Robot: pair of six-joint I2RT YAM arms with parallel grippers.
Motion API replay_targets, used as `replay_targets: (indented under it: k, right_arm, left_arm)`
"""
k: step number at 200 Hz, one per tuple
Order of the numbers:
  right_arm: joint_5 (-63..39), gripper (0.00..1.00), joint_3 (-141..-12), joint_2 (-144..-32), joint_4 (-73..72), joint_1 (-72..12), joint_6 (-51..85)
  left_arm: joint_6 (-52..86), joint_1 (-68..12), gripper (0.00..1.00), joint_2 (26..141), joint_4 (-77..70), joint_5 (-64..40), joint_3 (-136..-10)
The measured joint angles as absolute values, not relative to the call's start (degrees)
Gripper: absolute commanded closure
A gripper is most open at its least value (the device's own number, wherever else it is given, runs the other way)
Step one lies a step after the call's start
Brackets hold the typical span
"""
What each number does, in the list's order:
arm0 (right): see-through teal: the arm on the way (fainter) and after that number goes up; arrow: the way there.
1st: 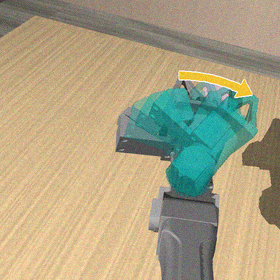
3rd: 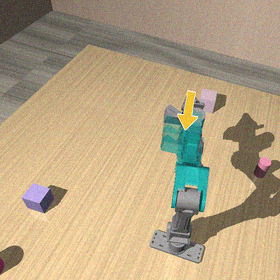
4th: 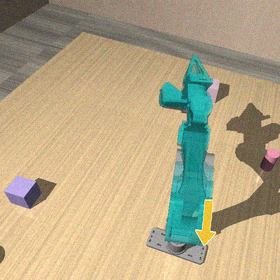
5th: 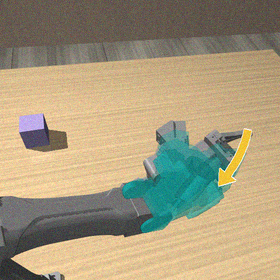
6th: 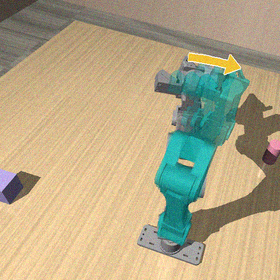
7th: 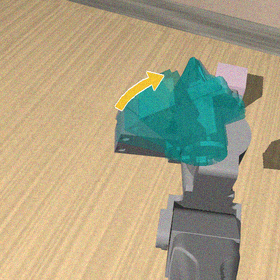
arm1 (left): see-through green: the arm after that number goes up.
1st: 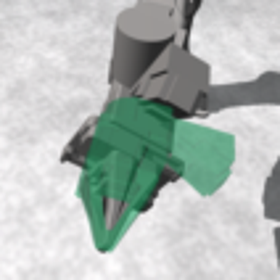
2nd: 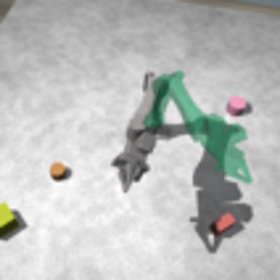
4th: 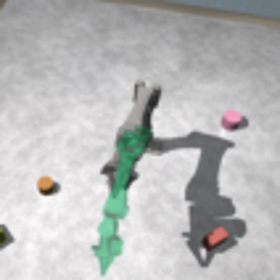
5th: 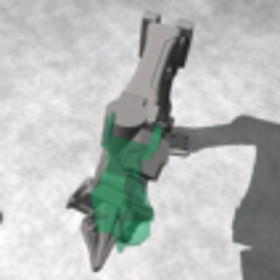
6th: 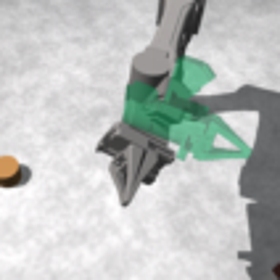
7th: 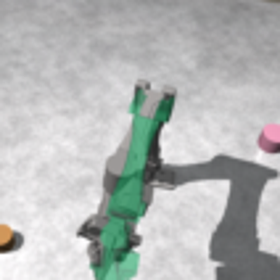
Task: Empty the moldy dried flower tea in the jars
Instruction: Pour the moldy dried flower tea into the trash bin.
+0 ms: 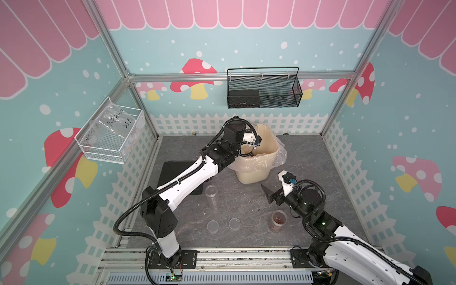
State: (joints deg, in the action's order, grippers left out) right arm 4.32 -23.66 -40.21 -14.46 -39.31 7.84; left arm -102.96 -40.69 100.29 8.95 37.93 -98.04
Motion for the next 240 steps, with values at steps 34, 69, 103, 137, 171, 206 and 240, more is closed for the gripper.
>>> replay_targets:
  k: [34,69,103,137,171,206,240]
  right_arm:
    - [3.9,0.00,-23.7,-40.2,-14.5,-39.3,7.9]
    - [3.4,0.00,-23.7,-40.2,-14.5,-39.3,8.2]
    - [3.2,0.00,-23.7,-40.4,-14.5,-39.3,8.3]
    - [2.8,0.00,-23.7,-40.9,-14.5,-39.2,8.3]
    - [2.4,0.00,-23.7,-41.3,-14.5,-39.1,8.5]
    - [1.9,0.00,-23.7,-41.6,-14.5,-39.0,8.7]
    - [1.8,0.00,-23.7,-42.0,-14.5,-39.0,8.7]
  left_arm:
    - [-108.0,-40.4,0.90,100.4,4.6,38.0,-95.5]
    - [-110.3,-40.2,0.92,100.5,2.3,37.9,-95.4]
    - [-111.7,-40.2,0.93,100.5,1.7,37.5,-93.9]
    - [-112.6,-40.2,0.95,100.5,1.7,36.4,-92.3]
    - [-112.7,-39.8,0.95,100.5,1.8,35.7,-92.0]
    - [-112.5,-39.0,0.95,100.0,2.1,34.5,-91.0]
    - [-112.0,-38.3,0.96,99.4,2.9,33.6,-90.6]
